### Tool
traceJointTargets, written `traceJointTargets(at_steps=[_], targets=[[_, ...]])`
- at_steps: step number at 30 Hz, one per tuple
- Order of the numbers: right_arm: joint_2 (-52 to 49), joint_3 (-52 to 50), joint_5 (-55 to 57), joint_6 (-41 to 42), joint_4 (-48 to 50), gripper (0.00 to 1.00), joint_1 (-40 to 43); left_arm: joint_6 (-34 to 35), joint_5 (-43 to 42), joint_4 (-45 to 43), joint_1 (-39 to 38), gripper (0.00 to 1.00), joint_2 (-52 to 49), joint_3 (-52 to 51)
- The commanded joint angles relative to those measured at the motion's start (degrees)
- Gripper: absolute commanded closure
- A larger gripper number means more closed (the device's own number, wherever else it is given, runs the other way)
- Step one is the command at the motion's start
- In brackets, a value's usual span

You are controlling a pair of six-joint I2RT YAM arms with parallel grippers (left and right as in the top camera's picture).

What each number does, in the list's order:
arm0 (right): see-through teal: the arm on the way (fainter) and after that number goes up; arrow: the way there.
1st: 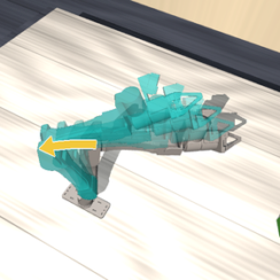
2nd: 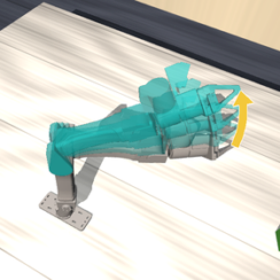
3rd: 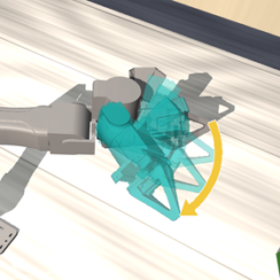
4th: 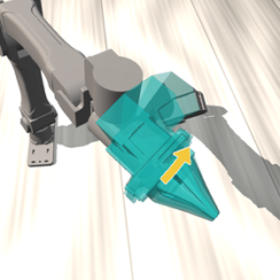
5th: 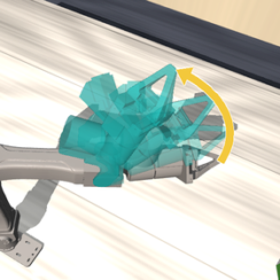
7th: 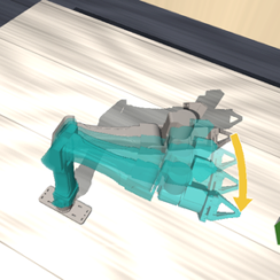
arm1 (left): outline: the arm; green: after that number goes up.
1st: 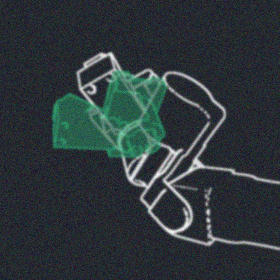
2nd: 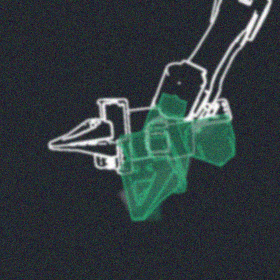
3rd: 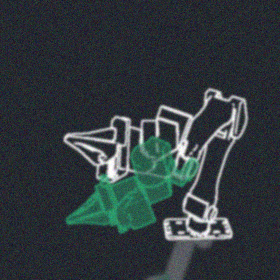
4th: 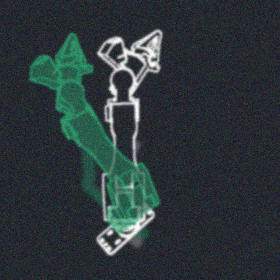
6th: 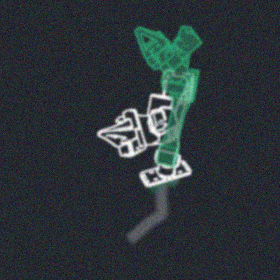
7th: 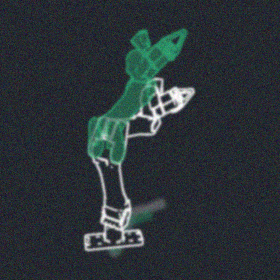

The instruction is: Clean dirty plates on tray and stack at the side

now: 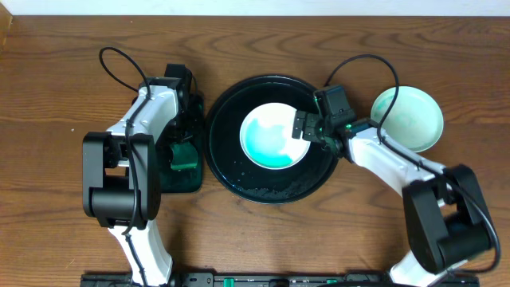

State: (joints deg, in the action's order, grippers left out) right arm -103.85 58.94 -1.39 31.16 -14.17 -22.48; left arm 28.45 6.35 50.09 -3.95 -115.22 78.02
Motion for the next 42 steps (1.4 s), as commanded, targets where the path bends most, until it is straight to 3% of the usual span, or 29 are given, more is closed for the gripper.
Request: traceJointTargets(at_steps=[1, 11, 16, 18, 20, 21, 32, 42], targets=[[-3.2, -0.2, -6.3, -0.2, 2.4, 0.1, 1.1, -0.3, 0.3, 0.2, 0.1, 0.18, -0.2, -0.5], [-5.2, -0.2, -12.2, -0.5, 8.0, 0.36, 0.0, -0.3, 0.3, 0.2, 0.1, 0.18, -0.2, -0.5], [-6.3, -0.2, -12.2, 0.7, 8.0, 0.67, -0.4, -0.3, 0.3, 0.2, 0.1, 0.18, -0.2, -0.5], [-7.0, -0.2, -12.1, 2.0, 8.0, 0.73, -0.4, -0.3, 0.3, 0.2, 0.1, 0.18, -0.2, -0.5], [-7.8, -0.2, -12.0, 2.4, 8.2, 0.96, -0.3, -0.3, 0.3, 0.2, 0.1, 0.18, -0.2, -0.5], [-8.2, -0.2, -11.9, 2.7, 8.2, 0.99, -0.3, -0.3, 0.3, 0.2, 0.1, 0.18, -0.2, -0.5], [-7.0, -0.2, -8.9, -0.4, 6.9, 0.99, -0.4, -0.3, 0.3, 0.2, 0.1, 0.18, -0.2, -0.5], [5.0, -0.2, 8.3, -8.9, -0.8, 0.99, -4.9, -0.3, 0.3, 0.2, 0.1, 0.18, -0.2, -0.5]])
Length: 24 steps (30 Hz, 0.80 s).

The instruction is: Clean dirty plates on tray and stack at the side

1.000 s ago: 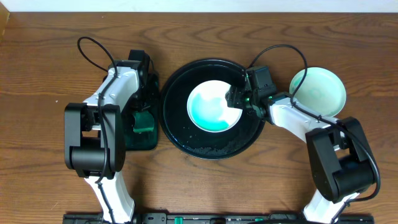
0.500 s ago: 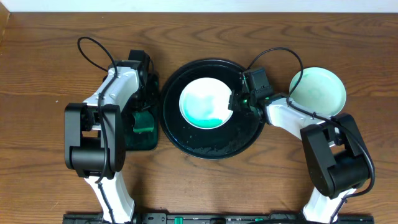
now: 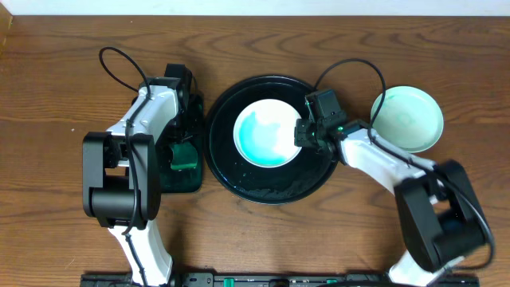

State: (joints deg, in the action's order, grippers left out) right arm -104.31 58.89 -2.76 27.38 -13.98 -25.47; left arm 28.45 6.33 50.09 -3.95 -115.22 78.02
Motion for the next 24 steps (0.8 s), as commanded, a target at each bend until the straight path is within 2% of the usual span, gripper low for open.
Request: traceJointTargets(at_steps=[1, 10, 24], targets=[[6.4, -0.2, 11.2, -5.6, -1.4, 0.99, -2.4, -0.3, 0.3, 0.2, 0.1, 0.18, -0.2, -0.5], [14.9, -0.2, 25.1, -12.0, -3.7, 0.99, -6.6, -0.3, 0.3, 0.2, 0.1, 0.18, -0.2, -0.5], [18.7, -0.2, 51.4, -32.5, -3.6, 0.99, -15.5, -0.3, 0.3, 0.2, 0.1, 0.18, -0.2, -0.5]])
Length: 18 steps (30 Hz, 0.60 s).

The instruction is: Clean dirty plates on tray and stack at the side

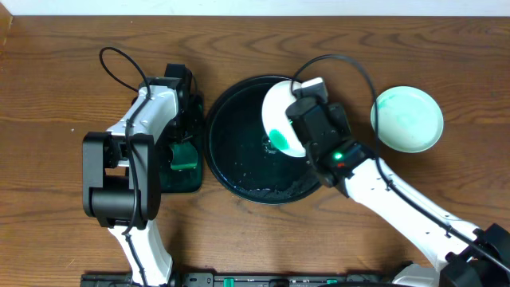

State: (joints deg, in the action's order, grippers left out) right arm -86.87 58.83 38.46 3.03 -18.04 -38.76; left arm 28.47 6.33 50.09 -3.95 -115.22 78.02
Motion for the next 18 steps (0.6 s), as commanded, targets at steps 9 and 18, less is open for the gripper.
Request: traceJointTargets(at_steps=[9, 18], targets=[[1.3, -0.1, 22.3, -23.1, 3.7, 0.99, -8.5, -0.3, 0.3, 0.2, 0.1, 0.18, -0.2, -0.5], [1.3, -0.1, 31.1, -33.4, 5.7, 0.99, -12.5, -0.3, 0.3, 0.2, 0.1, 0.18, -0.2, -0.5]])
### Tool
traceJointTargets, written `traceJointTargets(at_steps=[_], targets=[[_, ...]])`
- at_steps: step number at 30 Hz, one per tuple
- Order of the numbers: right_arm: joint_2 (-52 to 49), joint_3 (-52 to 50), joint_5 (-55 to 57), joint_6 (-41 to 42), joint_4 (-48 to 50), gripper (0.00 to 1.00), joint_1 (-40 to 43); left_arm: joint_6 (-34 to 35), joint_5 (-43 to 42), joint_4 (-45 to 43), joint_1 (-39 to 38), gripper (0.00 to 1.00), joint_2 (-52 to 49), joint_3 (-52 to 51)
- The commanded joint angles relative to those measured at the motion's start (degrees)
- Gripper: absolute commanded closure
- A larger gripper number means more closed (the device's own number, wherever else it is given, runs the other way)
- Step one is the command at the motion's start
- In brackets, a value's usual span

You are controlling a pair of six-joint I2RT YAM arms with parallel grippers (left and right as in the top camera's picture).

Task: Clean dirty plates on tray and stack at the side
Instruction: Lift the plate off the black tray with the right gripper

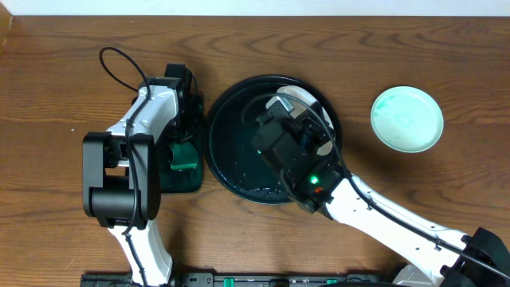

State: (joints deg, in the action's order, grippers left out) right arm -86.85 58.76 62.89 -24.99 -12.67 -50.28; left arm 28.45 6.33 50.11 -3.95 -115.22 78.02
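My right arm is raised high over the round black tray (231, 159). Its wrist covers most of a white plate (288, 101) with teal smears. Only the plate's pale edges show around the right gripper (296, 113), which is shut on it and holds it off the tray. A pale green plate (407, 119) lies flat on the table to the right of the tray. My left gripper (182, 155) rests over a black mat (191, 182) left of the tray, shut on a green sponge.
Small wet specks dot the tray's floor near its front rim. The left arm's links and cable stand along the mat's left side. Bare wooden table lies between the tray and the pale green plate.
My right arm has risen further and shifted left over the tray's middle with the plate, and now hides most of it. The left arm has not moved.
At first the smeared plate lay flat in the tray with my right gripper at its right rim. Then the gripper was closer in on that rim. Later the plate stood tilted up in the gripper, and now it is held higher over the tray.
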Motion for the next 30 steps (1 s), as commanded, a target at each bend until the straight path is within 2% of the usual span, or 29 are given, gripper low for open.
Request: traceJointTargets(at_steps=[1, 13, 21, 25, 28, 30], targets=[[1.2, 0.0, 7.6, -6.4, 0.5, 0.99, -1.2, -0.3, 0.3, 0.2, 0.1, 0.18, -0.2, -0.5], [1.2, 0.0, 13.9, -16.4, 6.0, 0.99, -2.2, -0.3, 0.3, 0.2, 0.1, 0.18, -0.2, -0.5], [1.2, 0.0, 17.5, -16.3, 7.4, 0.99, -3.8, -0.3, 0.3, 0.2, 0.1, 0.18, -0.2, -0.5], [1.0, -0.1, 13.9, -11.0, 6.3, 0.99, -3.5, -0.3, 0.3, 0.1, 0.1, 0.18, -0.2, -0.5], [0.7, 0.0, 20.0, -10.9, 8.7, 0.99, -4.3, -0.3, 0.3, 0.2, 0.1, 0.18, -0.2, -0.5], [0.7, -0.1, 16.2, -8.6, 8.7, 0.99, -4.7, -0.3, 0.3, 0.2, 0.1, 0.18, -0.2, -0.5]])
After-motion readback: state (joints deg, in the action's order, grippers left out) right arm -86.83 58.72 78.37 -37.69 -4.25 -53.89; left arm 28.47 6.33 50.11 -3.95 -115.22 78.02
